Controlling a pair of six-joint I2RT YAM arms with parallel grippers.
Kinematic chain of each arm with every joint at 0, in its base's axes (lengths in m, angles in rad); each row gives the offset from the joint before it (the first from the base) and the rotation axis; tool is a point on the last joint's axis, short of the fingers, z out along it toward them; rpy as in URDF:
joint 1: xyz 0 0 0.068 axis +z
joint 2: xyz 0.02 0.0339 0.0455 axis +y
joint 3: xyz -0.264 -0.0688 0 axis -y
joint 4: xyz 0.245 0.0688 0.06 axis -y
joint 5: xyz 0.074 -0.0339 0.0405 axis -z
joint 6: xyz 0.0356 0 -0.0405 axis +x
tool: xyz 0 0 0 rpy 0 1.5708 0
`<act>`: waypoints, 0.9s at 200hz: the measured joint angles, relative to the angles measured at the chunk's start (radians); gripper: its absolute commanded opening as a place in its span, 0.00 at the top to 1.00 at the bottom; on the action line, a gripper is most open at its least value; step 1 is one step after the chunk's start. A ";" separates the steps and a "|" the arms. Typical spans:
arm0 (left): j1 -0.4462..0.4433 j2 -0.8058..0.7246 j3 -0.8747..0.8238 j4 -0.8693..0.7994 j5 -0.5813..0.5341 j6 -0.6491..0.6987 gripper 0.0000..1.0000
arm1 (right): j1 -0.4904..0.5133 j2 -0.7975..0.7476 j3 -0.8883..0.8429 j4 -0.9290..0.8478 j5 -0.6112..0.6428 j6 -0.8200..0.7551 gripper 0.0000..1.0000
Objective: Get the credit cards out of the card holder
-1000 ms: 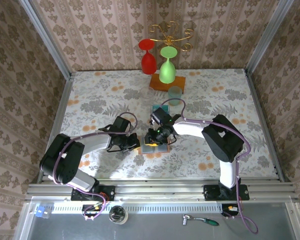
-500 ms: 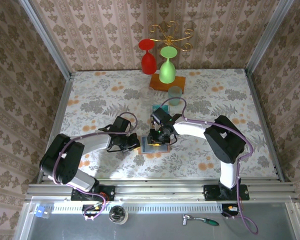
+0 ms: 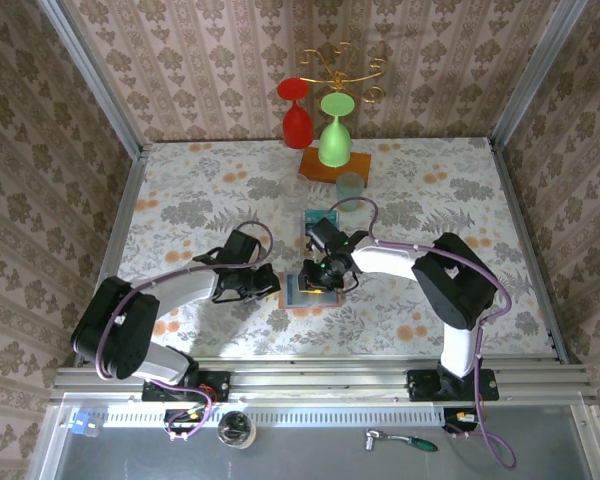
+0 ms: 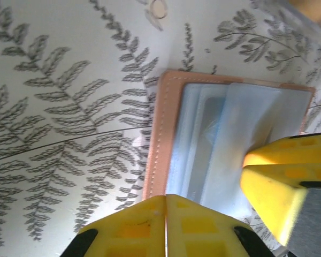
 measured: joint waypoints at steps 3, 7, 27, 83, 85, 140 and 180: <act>-0.002 0.000 0.001 0.000 0.000 -0.001 0.88 | -0.001 0.000 -0.002 0.003 -0.002 0.001 0.75; -0.004 0.000 0.002 0.002 0.000 -0.004 0.88 | -0.003 -0.002 -0.006 0.007 -0.005 0.000 0.75; -0.009 0.001 0.004 0.011 0.003 -0.015 0.86 | -0.012 -0.007 -0.027 0.035 -0.023 0.001 0.77; -0.017 0.035 0.011 0.063 0.030 -0.050 0.72 | -0.037 -0.023 -0.085 0.113 -0.075 0.001 0.80; -0.017 0.036 0.011 0.063 0.031 -0.053 0.72 | -0.038 -0.023 -0.087 0.116 -0.076 0.000 0.80; -0.029 0.076 0.041 0.092 0.048 -0.068 0.68 | -0.065 -0.034 -0.138 0.190 -0.126 0.002 0.81; -0.043 0.101 0.078 0.092 0.049 -0.071 0.68 | -0.077 -0.034 -0.157 0.231 -0.154 0.004 0.82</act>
